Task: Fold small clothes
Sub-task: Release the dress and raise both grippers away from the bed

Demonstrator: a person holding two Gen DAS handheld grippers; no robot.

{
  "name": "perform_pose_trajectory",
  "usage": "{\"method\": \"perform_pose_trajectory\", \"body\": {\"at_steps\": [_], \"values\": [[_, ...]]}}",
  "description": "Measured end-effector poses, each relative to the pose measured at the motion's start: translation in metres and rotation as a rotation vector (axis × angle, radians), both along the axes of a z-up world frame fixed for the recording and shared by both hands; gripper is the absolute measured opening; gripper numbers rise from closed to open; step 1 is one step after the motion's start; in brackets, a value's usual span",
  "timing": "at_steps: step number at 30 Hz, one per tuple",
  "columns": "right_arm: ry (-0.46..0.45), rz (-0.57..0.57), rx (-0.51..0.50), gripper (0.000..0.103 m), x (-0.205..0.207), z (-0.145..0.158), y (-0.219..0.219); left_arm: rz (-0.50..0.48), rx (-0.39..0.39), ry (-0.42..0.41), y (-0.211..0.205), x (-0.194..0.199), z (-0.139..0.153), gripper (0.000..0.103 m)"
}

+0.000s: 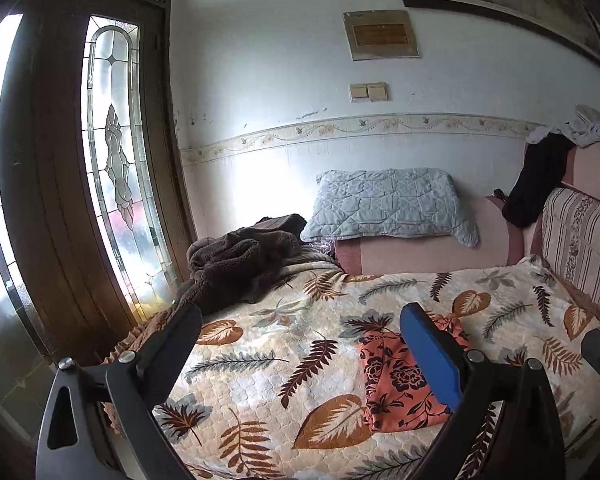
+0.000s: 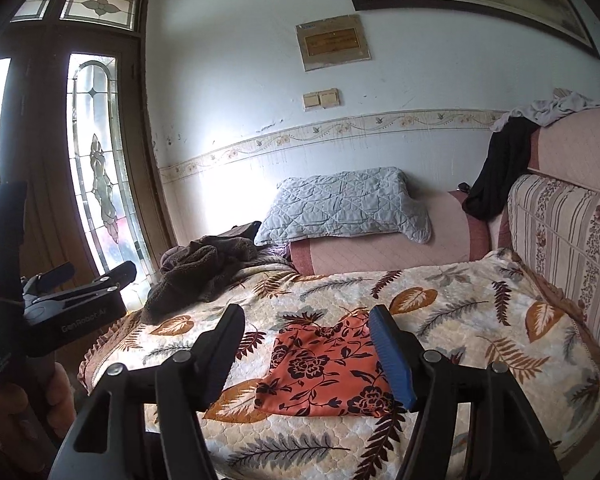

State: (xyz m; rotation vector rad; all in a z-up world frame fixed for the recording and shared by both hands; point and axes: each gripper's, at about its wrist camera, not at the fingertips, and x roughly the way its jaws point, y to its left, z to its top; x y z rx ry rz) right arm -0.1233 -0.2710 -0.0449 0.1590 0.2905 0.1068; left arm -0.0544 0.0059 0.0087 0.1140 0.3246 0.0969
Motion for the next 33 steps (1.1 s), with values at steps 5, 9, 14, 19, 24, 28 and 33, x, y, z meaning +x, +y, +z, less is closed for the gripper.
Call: {"method": "perform_pose_trajectory", "body": {"at_steps": [5, 9, 14, 19, 24, 28, 33], "values": [[-0.006, -0.004, -0.011, 0.068, -0.004, 0.001, 0.005, 0.014, -0.007, -0.012, 0.003, -0.007, 0.008, 0.1], [-0.024, -0.016, 0.001, 0.069, -0.011, 0.005, 0.002, 0.029, -0.008, -0.025, 0.005, -0.012, 0.012, 0.1], [-0.037, -0.023, -0.006, 0.07, -0.017, 0.007, 0.0, 0.025, -0.013, -0.031, 0.004, -0.018, 0.015, 0.1], [-0.037, -0.025, 0.0, 0.07, -0.019, 0.007, -0.001, 0.022, -0.006, -0.033, 0.003, -0.021, 0.016, 0.1], [-0.035, -0.026, -0.003, 0.07, -0.02, 0.007, 0.0, 0.022, -0.005, -0.034, 0.004, -0.021, 0.016, 0.1], [-0.035, -0.025, -0.003, 0.07, -0.019, 0.007, -0.001, 0.026, -0.001, -0.037, 0.004, -0.023, 0.018, 0.1], [-0.032, -0.02, -0.007, 0.07, -0.018, 0.007, -0.001, 0.03, 0.002, -0.041, 0.004, -0.025, 0.019, 0.1]]}}
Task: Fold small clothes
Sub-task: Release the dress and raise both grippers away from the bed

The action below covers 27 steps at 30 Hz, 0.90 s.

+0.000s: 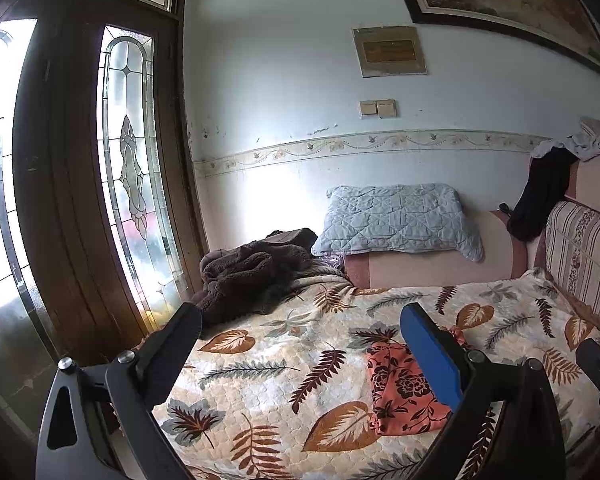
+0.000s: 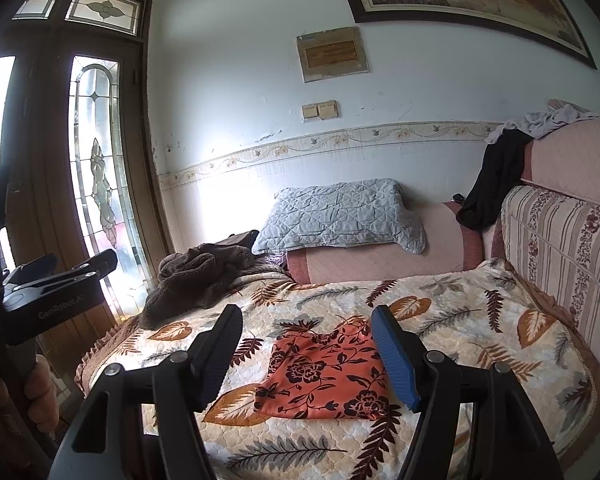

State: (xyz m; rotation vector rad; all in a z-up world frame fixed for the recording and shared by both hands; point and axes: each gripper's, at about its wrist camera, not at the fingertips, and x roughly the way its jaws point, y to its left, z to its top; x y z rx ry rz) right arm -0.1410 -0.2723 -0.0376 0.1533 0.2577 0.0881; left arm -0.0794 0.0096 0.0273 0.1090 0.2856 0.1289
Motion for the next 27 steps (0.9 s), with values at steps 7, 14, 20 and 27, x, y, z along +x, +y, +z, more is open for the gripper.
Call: {"method": "perform_pose_trajectory", "body": {"at_steps": [7, 14, 20, 27], "values": [[0.008, 0.006, -0.002, 0.07, 0.004, -0.003, -0.001, -0.001, -0.002, 0.003, 0.001, 0.001, -0.001, 0.1], [0.016, 0.012, -0.004, 0.07, 0.007, -0.005, -0.001, 0.004, -0.009, 0.01, 0.005, 0.003, -0.004, 0.1], [0.027, 0.021, -0.013, 0.07, 0.013, -0.01, -0.001, 0.001, -0.009, 0.017, 0.005, 0.005, -0.006, 0.1], [0.058, 0.017, -0.027, 0.071, 0.022, -0.016, 0.002, 0.006, -0.018, 0.041, 0.009, 0.013, -0.016, 0.1]]}}
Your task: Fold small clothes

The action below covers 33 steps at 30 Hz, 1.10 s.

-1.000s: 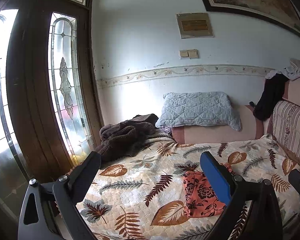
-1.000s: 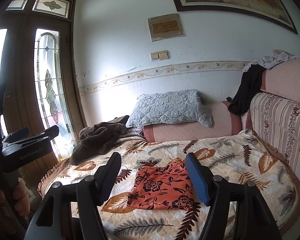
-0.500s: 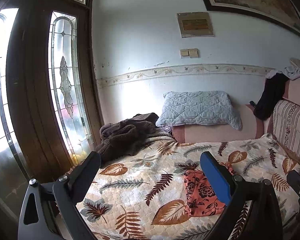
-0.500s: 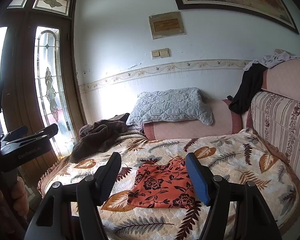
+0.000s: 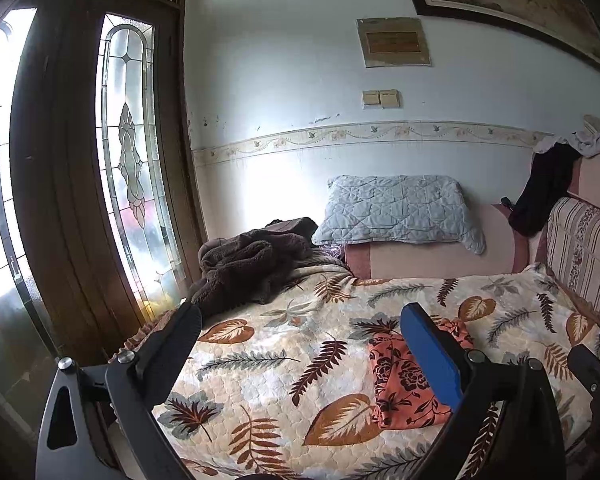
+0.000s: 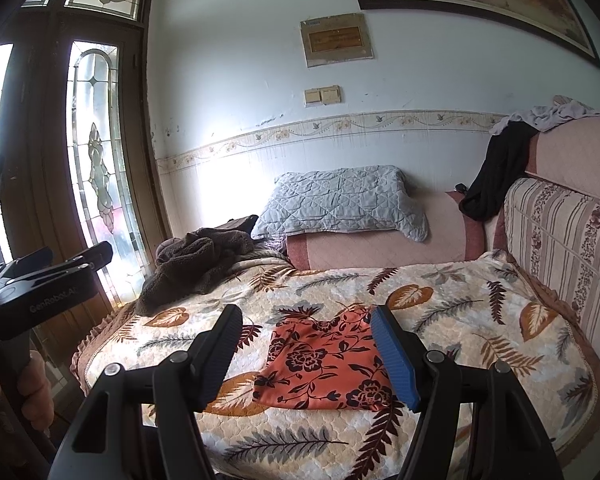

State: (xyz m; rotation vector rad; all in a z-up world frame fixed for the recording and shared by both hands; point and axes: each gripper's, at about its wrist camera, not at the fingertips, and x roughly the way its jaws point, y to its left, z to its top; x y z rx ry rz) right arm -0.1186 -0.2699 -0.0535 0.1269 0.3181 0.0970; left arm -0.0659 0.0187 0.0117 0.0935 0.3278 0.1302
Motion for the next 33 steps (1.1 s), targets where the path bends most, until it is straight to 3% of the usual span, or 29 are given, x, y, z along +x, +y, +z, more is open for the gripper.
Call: {"method": "perform_pose_trajectory", "body": {"at_steps": [4, 7, 11, 15, 19, 24, 27, 30, 31, 33], "values": [[0.048, -0.002, -0.001, 0.072, 0.014, -0.012, 0.003, -0.025, -0.02, 0.04, 0.005, 0.016, -0.016, 0.1], [0.104, -0.017, 0.012, 0.073, 0.036, -0.032, -0.001, -0.058, -0.074, 0.135, 0.01, 0.05, -0.046, 0.1], [0.246, -0.031, 0.039, 0.073, 0.097, -0.08, -0.016, -0.074, -0.131, 0.397, 0.014, 0.129, -0.121, 0.1], [0.458, -0.058, 0.176, 0.072, 0.173, -0.153, -0.045, -0.05, -0.137, 0.647, 0.008, 0.194, -0.208, 0.099], [0.547, -0.089, 0.341, 0.072, 0.238, -0.203, -0.079, -0.097, -0.157, 0.695, -0.008, 0.23, -0.24, 0.099], [0.595, -0.133, 0.462, 0.073, 0.3, -0.233, -0.111, -0.191, -0.207, 0.787, -0.029, 0.286, -0.267, 0.099], [0.644, -0.093, 0.527, 0.074, 0.327, -0.257, -0.123, -0.284, -0.272, 0.84, -0.038, 0.305, -0.285, 0.099], [0.719, 0.001, 0.684, 0.075, 0.342, -0.291, -0.127, -0.37, -0.334, 0.864, -0.045, 0.308, -0.301, 0.099], [0.726, 0.02, 0.695, 0.076, 0.344, -0.294, -0.125, -0.388, -0.364, 0.872, -0.045, 0.309, -0.305, 0.097], [0.694, 0.065, 0.658, 0.074, 0.347, -0.289, -0.119, -0.428, -0.454, 0.891, -0.045, 0.314, -0.306, 0.077]]}}
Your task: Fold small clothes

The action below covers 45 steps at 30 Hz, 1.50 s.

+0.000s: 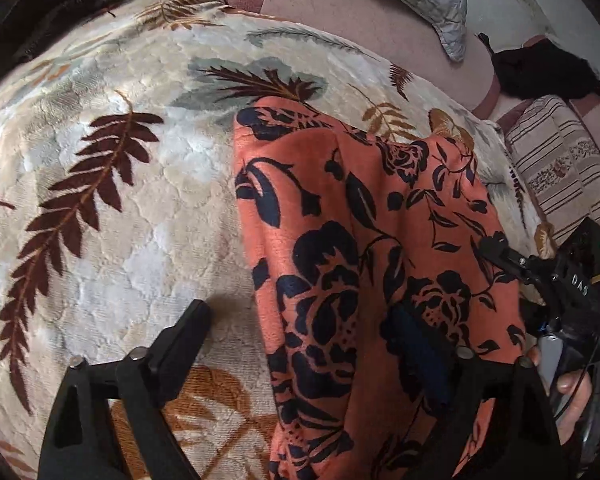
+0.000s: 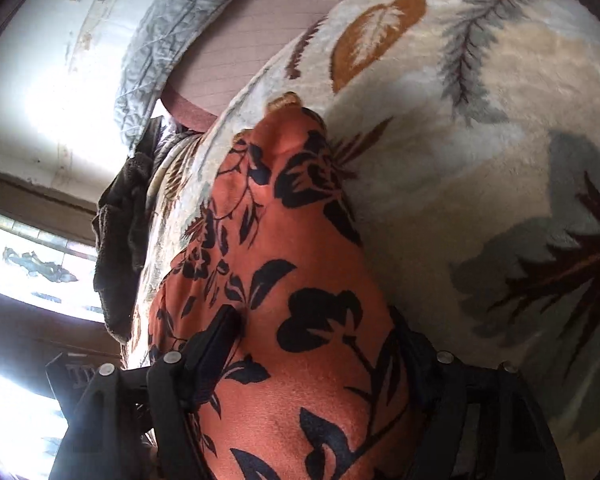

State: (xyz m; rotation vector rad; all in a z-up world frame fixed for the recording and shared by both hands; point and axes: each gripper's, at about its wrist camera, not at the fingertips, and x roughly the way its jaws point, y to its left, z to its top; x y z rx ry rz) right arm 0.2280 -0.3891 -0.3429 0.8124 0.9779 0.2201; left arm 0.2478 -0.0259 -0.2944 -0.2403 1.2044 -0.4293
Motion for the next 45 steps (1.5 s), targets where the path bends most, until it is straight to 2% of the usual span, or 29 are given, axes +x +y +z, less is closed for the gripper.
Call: {"method": "perform_pose_trajectory", "body": {"at_steps": [1, 2, 3, 5, 8, 10, 14, 17, 19, 21, 22, 23, 24, 29, 31, 33, 34, 35, 37, 39, 40, 42, 43, 45], "values": [[-0.009, 0.008, -0.005, 0.072, 0.0, 0.0, 0.003, -0.014, -0.073, 0.009, -0.001, 0.002, 0.002, 0.054], [-0.008, 0.002, -0.017, 0.064, 0.0, 0.0, 0.005, -0.012, -0.096, 0.011, -0.002, 0.004, 0.004, 0.051], [-0.011, -0.004, -0.025, 0.055, -0.002, 0.001, 0.006, -0.006, -0.088, -0.003, -0.005, 0.004, 0.006, 0.049], [-0.048, -0.014, -0.015, 0.045, -0.008, 0.008, 0.006, -0.018, -0.062, -0.035, -0.012, 0.001, 0.011, 0.037], [-0.12, -0.025, -0.051, 0.042, -0.015, 0.024, 0.01, -0.049, -0.063, -0.118, -0.022, -0.006, 0.028, 0.028], [-0.162, -0.03, -0.082, 0.042, -0.02, 0.036, 0.013, -0.067, -0.08, -0.163, -0.027, -0.012, 0.04, 0.024], [-0.267, -0.055, -0.106, 0.041, -0.039, 0.059, 0.009, -0.096, -0.141, -0.206, -0.034, -0.02, 0.059, 0.023], [-0.269, -0.072, -0.11, 0.041, -0.042, 0.059, 0.0, -0.104, -0.114, -0.214, -0.041, -0.021, 0.06, 0.024], [-0.202, -0.088, -0.112, 0.041, -0.034, 0.046, -0.007, -0.078, -0.034, -0.199, -0.044, -0.017, 0.05, 0.024], [-0.084, -0.102, -0.169, 0.046, -0.022, 0.028, -0.009, -0.041, 0.125, -0.216, -0.048, -0.012, 0.037, 0.028], [-0.034, -0.108, -0.211, 0.049, -0.017, 0.021, -0.009, -0.038, 0.191, -0.211, -0.047, -0.011, 0.03, 0.038], [-0.016, -0.122, -0.224, 0.059, -0.015, 0.017, -0.008, -0.037, 0.226, -0.203, -0.047, -0.009, 0.024, 0.044], [-0.013, -0.137, -0.234, 0.062, -0.016, 0.018, -0.008, -0.033, 0.243, -0.209, -0.046, -0.009, 0.022, 0.05], [-0.142, -0.183, -0.42, 0.061, -0.048, 0.054, 0.006, -0.032, 0.288, -0.301, -0.039, -0.027, 0.033, 0.052], [-0.234, -0.207, -0.451, 0.061, -0.071, 0.072, 0.008, 0.003, 0.282, -0.343, -0.032, -0.041, 0.046, 0.052], [-0.328, -0.195, -0.433, 0.061, -0.093, 0.088, 0.009, 0.039, 0.284, -0.413, -0.028, -0.058, 0.061, 0.054], [-0.367, -0.181, -0.42, 0.061, -0.102, 0.093, 0.01, 0.058, 0.293, -0.447, -0.025, -0.068, 0.067, 0.058], [-0.392, -0.171, -0.415, 0.061, -0.11, 0.097, 0.012, 0.079, 0.306, -0.473, -0.024, -0.074, 0.072, 0.067], [-0.389, -0.134, -0.384, 0.061, -0.118, 0.096, 0.015, 0.118, 0.328, -0.497, -0.02, -0.089, 0.078, 0.08], [-0.321, -0.09, -0.335, 0.061, -0.113, 0.083, 0.022, 0.124, 0.358, -0.481, -0.022, -0.096, 0.074, 0.086], [-0.258, -0.061, -0.312, 0.061, -0.107, 0.072, 0.027, 0.109, 0.408, -0.447, -0.028, -0.096, 0.066, 0.091], [-0.133, -0.013, -0.295, 0.061, -0.096, 0.047, 0.032, 0.049, 0.548, -0.314, -0.043, -0.09, 0.041, 0.091], [-0.134, -0.018, -0.313, 0.06, -0.096, 0.047, 0.034, 0.028, 0.559, -0.281, -0.048, -0.091, 0.033, 0.091], [-0.153, -0.024, -0.311, 0.06, -0.101, 0.053, 0.037, 0.042, 0.598, -0.32, -0.052, -0.098, 0.034, 0.091]]}}
